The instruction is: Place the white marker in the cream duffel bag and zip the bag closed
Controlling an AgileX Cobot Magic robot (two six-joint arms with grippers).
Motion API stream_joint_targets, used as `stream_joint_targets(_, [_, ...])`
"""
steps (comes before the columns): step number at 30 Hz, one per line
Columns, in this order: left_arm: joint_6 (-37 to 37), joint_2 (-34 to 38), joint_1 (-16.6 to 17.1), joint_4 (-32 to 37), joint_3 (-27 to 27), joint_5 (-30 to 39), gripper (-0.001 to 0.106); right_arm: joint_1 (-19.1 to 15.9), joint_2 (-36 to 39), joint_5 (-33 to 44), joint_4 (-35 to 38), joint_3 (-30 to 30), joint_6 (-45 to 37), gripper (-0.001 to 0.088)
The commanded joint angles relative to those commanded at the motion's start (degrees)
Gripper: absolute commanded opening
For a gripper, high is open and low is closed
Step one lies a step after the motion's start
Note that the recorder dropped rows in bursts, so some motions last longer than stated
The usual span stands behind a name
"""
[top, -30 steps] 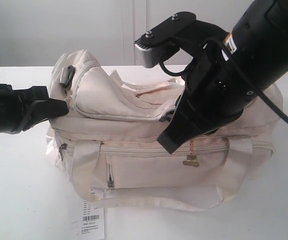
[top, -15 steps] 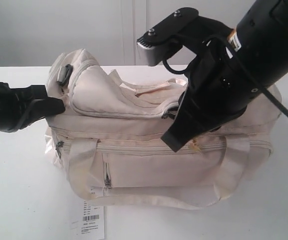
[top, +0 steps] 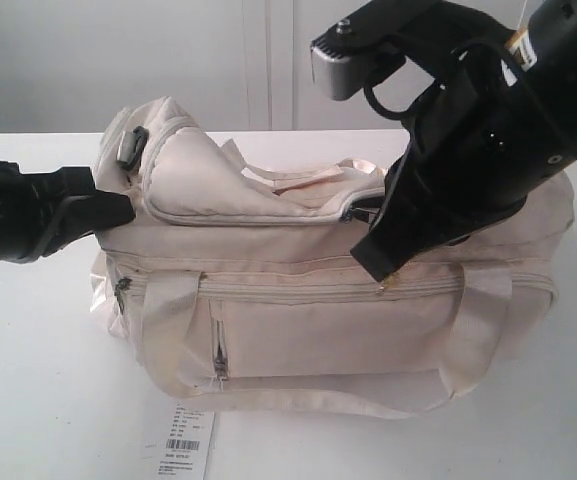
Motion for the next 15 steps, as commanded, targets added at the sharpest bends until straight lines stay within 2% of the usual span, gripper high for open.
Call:
stream_joint_targets(9, [0.0, 0.0, 0.0, 0.0, 0.0, -0.56, 0.0, -2.25, -2.99, 0.0, -0.17, 1.49, 0.0, 0.0])
stream_joint_targets(15, [-0.12, 0.0, 0.0, 0.0, 0.0, -0.08, 0.0, -2.23, -3.44, 0.0, -0.17, 1.62, -0.16, 0.0])
